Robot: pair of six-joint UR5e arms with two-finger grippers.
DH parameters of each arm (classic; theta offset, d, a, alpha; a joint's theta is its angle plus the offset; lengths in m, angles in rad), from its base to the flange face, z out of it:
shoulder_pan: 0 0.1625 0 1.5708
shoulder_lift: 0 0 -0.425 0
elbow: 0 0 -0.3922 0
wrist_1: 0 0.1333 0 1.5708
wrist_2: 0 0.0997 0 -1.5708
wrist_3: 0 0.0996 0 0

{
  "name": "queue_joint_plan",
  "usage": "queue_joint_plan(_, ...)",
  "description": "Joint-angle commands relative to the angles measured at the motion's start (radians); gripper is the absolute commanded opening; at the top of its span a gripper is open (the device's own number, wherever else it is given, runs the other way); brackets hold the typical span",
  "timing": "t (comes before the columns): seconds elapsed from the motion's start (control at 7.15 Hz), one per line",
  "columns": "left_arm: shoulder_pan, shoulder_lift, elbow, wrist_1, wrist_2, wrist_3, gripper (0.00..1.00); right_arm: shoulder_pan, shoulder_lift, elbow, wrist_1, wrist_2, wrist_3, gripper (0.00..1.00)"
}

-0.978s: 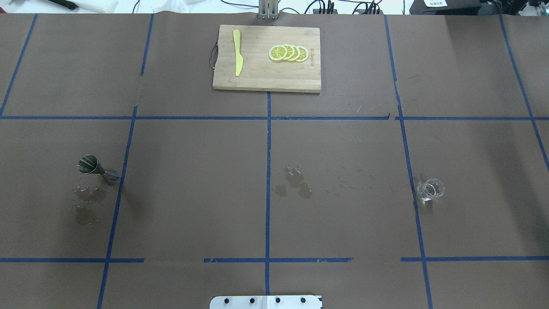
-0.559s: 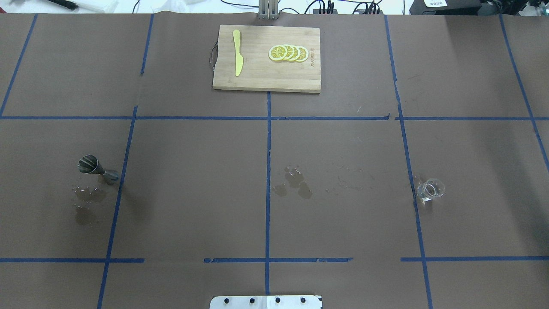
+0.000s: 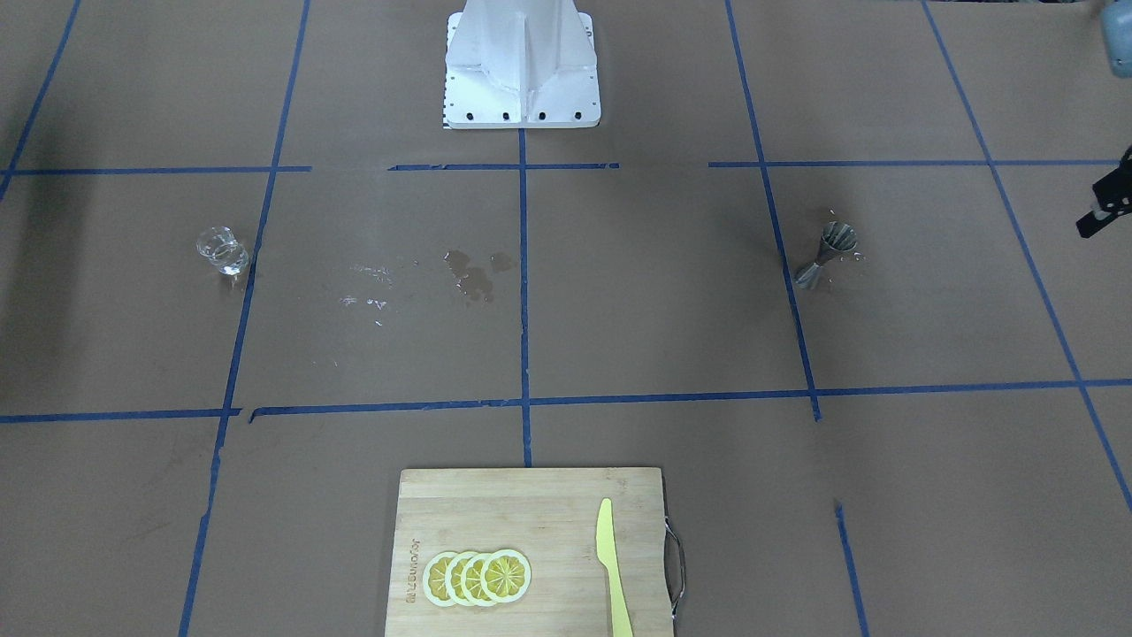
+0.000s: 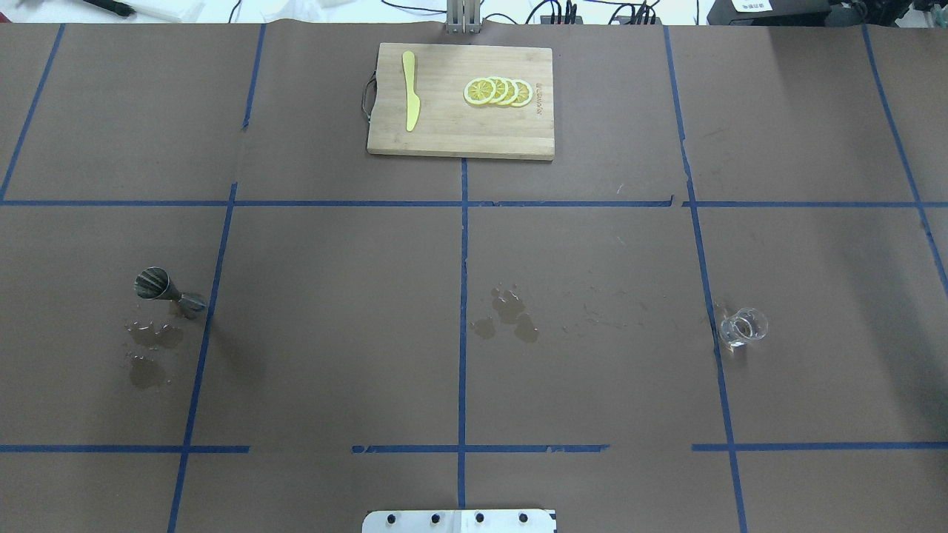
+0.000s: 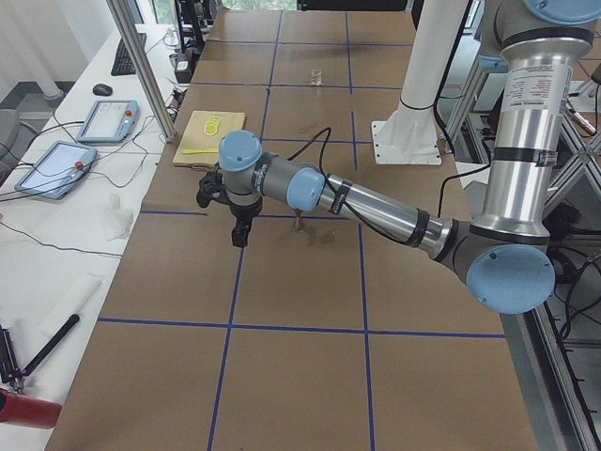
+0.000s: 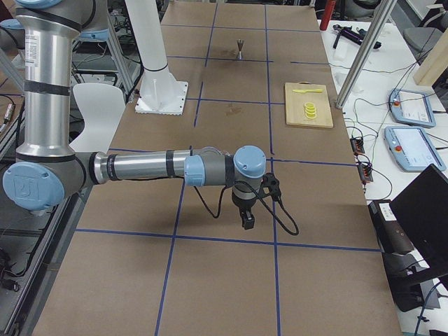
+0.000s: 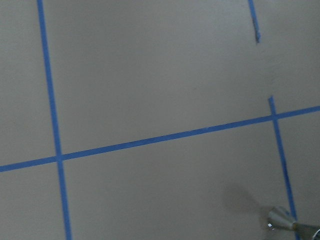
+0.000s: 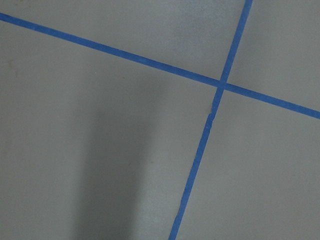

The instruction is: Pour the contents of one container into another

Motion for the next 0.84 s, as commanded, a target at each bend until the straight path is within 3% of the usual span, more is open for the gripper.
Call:
queue_joint_plan(0.0, 0.103, 0.018, -0.043, -0.29, 0.05, -0.384, 1.0, -0.001, -0.006, -0.006, 0.09, -0.003, 0.0, 1.0)
queue_joint_plan(0.28, 0.323, 0.114, -0.166, -0.461, 0.361, -0.606, 1.0, -0.003, -0.008, -0.006, 0.106, -0.001, 0.005, 1.0)
queue_joint_plan(0.56, 0.397, 0.158, -0.325, -0.479, 0.496, -0.735, 0.98, -0.004, -0.008, -0.004, 0.109, 0.002, 0.005, 1.0)
queue_joint_plan(0.7, 0.498, 0.206, -0.374, -0.479, 0.695, -0.76, 0.99, -0.004, -0.008, -0.004, 0.11, 0.002, 0.005, 1.0)
